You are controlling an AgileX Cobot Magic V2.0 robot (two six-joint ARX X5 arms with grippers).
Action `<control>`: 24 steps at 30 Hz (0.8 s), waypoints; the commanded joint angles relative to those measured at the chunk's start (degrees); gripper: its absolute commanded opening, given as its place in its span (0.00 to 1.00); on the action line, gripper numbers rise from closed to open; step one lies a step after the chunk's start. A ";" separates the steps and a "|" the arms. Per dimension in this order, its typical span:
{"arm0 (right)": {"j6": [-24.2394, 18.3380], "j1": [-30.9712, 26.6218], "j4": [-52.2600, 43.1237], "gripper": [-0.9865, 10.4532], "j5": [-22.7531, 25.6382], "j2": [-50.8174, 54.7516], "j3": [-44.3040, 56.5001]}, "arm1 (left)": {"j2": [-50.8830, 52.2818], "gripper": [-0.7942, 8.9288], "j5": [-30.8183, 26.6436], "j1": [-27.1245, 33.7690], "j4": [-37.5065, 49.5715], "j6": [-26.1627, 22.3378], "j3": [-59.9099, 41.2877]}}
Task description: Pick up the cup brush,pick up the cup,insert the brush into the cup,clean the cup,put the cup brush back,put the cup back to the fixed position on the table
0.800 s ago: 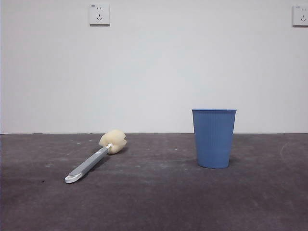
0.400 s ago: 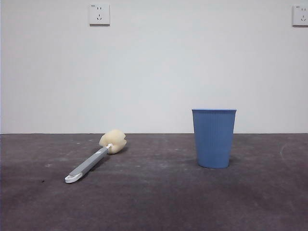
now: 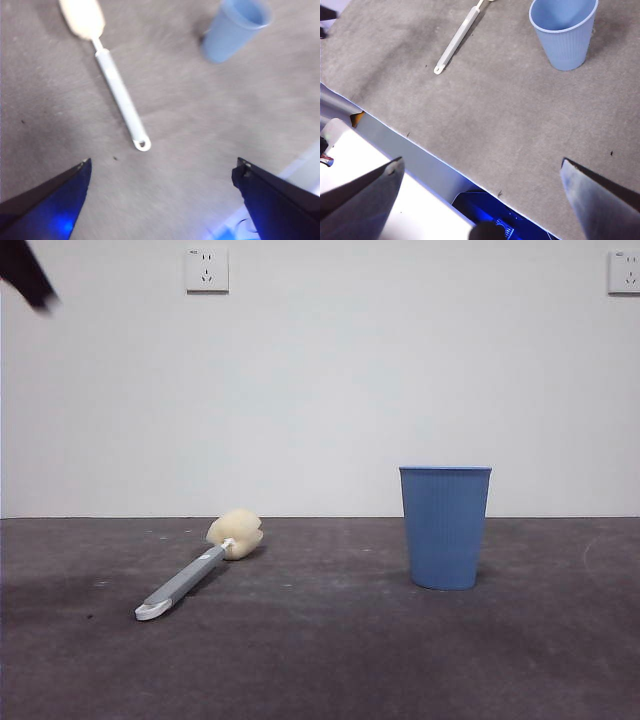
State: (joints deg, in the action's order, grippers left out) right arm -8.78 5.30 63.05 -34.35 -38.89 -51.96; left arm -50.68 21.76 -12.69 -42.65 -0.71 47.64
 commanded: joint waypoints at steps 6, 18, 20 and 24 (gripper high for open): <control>1.22 0.13 -0.48 0.58 -0.09 -1.03 0.00 | -16.33 0.57 -16.74 -11.67 11.72 8.52 0.11; 1.42 0.13 -0.92 0.58 -0.07 -1.25 0.00 | -38.91 0.57 -24.98 -16.87 22.08 11.61 4.98; 1.42 0.13 -0.92 0.58 -0.07 -1.25 0.00 | -41.16 0.57 -25.11 -16.87 22.10 12.09 6.43; 1.42 0.13 -0.92 0.58 -0.07 -1.25 0.00 | -44.41 0.56 -26.18 -16.96 22.25 12.79 8.70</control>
State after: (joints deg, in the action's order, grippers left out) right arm -7.73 5.30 62.52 -34.35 -40.12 -51.96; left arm -94.61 -4.12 -29.43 -20.75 11.27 56.38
